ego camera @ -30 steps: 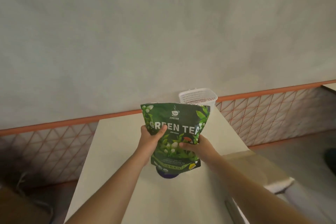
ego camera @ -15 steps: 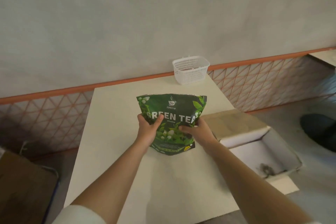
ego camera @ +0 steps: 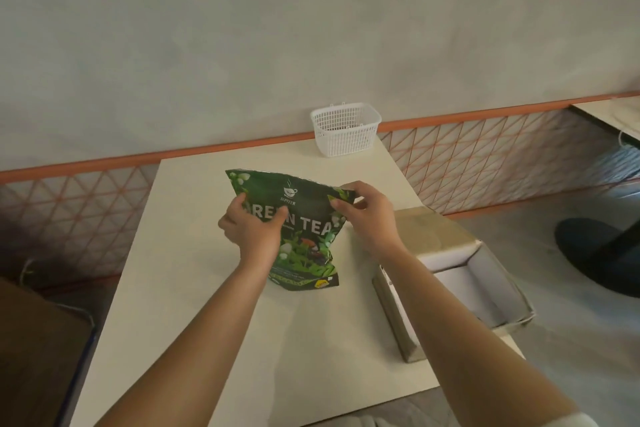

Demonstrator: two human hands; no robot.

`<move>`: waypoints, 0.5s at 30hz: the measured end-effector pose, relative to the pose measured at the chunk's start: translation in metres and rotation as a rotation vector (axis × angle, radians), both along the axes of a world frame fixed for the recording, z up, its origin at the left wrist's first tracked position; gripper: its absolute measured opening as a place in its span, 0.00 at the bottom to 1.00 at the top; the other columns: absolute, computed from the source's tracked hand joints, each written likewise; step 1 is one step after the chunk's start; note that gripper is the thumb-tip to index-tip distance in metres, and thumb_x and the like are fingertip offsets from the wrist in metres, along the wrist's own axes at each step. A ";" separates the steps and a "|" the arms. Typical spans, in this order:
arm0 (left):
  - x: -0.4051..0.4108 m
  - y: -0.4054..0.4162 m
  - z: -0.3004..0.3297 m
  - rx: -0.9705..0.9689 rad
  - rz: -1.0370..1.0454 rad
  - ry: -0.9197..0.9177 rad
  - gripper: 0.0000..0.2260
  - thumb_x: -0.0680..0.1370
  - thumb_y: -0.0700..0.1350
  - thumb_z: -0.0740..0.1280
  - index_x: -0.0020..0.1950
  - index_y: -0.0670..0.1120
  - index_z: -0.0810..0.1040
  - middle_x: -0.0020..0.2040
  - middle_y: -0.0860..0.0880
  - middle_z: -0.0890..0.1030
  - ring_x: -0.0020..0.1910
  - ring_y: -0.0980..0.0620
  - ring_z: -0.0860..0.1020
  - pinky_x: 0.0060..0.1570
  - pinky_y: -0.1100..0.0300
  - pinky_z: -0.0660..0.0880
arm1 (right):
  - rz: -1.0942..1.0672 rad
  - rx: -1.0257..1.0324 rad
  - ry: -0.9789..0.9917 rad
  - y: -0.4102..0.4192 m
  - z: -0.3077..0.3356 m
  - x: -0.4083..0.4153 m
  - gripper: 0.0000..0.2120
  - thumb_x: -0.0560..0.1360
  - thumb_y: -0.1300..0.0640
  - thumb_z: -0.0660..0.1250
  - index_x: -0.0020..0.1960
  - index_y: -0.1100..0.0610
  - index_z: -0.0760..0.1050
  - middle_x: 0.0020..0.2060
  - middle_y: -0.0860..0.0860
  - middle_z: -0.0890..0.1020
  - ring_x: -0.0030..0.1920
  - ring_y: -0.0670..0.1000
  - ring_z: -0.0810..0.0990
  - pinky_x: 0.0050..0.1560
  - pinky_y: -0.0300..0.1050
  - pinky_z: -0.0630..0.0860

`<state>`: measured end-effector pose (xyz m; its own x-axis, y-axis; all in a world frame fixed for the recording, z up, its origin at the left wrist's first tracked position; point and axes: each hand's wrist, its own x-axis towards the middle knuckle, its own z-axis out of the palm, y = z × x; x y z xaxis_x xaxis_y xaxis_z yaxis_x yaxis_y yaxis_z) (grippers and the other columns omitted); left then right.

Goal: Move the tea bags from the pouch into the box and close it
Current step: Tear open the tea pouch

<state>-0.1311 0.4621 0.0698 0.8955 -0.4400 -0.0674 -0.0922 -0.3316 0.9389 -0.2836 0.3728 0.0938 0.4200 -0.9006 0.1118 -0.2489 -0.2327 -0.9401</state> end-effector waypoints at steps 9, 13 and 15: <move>-0.041 -0.010 0.032 -0.106 -0.327 0.208 0.17 0.81 0.57 0.64 0.56 0.43 0.75 0.42 0.49 0.77 0.42 0.50 0.79 0.55 0.47 0.80 | 0.103 -0.237 0.089 0.009 0.003 0.001 0.09 0.71 0.66 0.71 0.44 0.52 0.81 0.39 0.43 0.78 0.40 0.35 0.74 0.39 0.26 0.67; -0.043 -0.010 0.040 -0.072 -0.312 0.213 0.19 0.80 0.55 0.66 0.59 0.40 0.74 0.47 0.43 0.82 0.46 0.43 0.83 0.54 0.44 0.81 | 0.217 -0.061 0.092 0.006 0.015 -0.003 0.04 0.72 0.58 0.73 0.45 0.50 0.83 0.39 0.44 0.82 0.38 0.36 0.77 0.39 0.27 0.71; -0.041 -0.007 0.041 -0.068 -0.324 0.237 0.19 0.80 0.55 0.66 0.58 0.39 0.75 0.49 0.41 0.83 0.47 0.43 0.84 0.50 0.49 0.83 | 0.285 0.089 0.063 0.004 0.024 -0.006 0.04 0.73 0.52 0.73 0.45 0.51 0.84 0.39 0.46 0.85 0.40 0.43 0.82 0.44 0.35 0.78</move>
<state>-0.1721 0.4552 0.1111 0.6730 -0.7073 -0.2164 0.0402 -0.2571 0.9655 -0.2896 0.3768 0.1174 0.6609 -0.7505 0.0033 -0.2435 -0.2186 -0.9449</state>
